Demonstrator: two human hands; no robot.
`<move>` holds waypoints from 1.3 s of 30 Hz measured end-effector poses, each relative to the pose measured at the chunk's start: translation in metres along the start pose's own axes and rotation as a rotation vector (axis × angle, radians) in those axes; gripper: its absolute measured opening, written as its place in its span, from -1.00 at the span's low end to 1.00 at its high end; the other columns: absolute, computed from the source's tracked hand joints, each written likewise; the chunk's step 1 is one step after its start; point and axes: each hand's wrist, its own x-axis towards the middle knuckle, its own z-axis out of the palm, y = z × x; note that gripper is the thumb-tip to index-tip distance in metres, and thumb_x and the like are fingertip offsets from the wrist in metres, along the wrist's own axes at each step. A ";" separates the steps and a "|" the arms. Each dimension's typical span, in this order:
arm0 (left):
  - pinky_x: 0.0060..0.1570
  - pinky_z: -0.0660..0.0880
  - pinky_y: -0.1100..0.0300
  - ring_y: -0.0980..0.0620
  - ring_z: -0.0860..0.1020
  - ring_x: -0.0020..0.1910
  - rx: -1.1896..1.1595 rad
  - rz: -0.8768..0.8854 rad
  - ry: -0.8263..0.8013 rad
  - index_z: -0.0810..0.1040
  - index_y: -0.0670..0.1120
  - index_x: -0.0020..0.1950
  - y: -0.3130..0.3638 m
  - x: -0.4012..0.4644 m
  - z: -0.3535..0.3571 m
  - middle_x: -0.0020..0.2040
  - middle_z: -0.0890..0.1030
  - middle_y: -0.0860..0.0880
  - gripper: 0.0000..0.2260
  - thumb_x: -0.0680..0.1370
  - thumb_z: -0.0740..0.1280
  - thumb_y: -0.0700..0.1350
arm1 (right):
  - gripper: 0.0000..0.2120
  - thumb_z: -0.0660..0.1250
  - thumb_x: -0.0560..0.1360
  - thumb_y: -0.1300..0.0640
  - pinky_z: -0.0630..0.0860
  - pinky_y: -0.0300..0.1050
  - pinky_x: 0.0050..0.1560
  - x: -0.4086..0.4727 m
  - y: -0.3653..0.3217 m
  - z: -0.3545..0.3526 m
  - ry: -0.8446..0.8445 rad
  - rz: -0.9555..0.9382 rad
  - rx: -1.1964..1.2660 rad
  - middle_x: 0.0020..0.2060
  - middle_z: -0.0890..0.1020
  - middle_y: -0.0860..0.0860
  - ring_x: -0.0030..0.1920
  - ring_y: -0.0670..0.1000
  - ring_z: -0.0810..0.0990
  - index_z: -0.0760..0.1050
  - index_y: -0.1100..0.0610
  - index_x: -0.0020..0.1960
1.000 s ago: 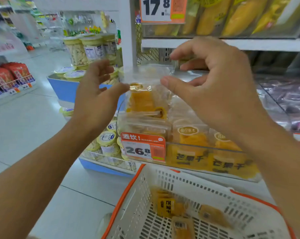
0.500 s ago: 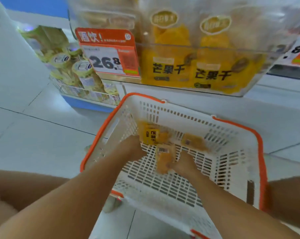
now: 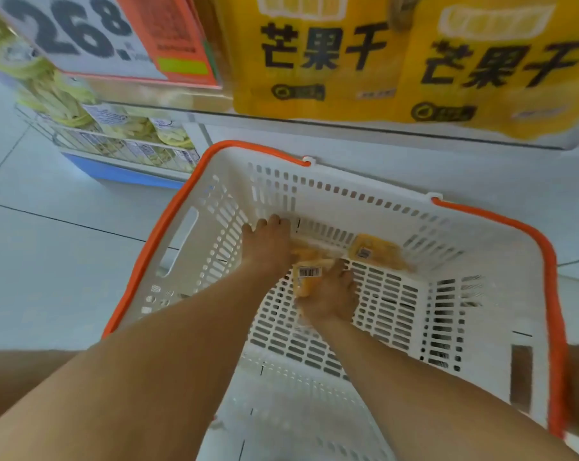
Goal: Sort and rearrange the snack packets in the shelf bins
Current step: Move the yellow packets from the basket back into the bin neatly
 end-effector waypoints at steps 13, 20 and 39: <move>-0.24 0.40 0.07 -0.09 0.50 -0.24 -0.217 0.027 -0.337 0.51 -0.21 -0.22 -0.011 -0.018 -0.008 -0.26 0.48 -0.11 -0.52 0.68 0.13 0.12 | -0.69 0.47 0.49 0.28 0.65 0.10 0.04 0.024 0.063 -0.059 -0.296 0.369 1.161 -0.06 0.69 0.12 -0.01 0.14 0.70 0.51 0.22 0.21; -0.46 0.41 0.22 0.03 0.52 -0.37 -0.734 -0.240 -0.340 0.42 -0.09 -0.26 0.003 -0.048 0.007 -0.32 0.51 -0.04 -0.67 0.66 0.25 0.01 | -0.61 0.52 0.44 0.14 0.66 0.04 -0.06 0.026 0.069 -0.073 -0.174 0.307 1.083 -0.01 0.68 0.13 -0.03 0.15 0.68 0.53 0.14 0.23; -0.14 0.61 0.01 -0.09 0.62 -0.16 -1.519 -0.749 -0.423 0.49 -0.21 0.14 -0.005 -0.059 0.024 -0.04 0.63 -0.17 -0.82 0.68 0.11 -0.34 | -0.76 0.38 0.56 0.24 0.28 -0.21 -0.21 0.004 0.042 -0.070 0.083 -0.300 0.833 -0.48 0.49 -0.02 -0.34 -0.14 0.34 0.59 0.13 -0.29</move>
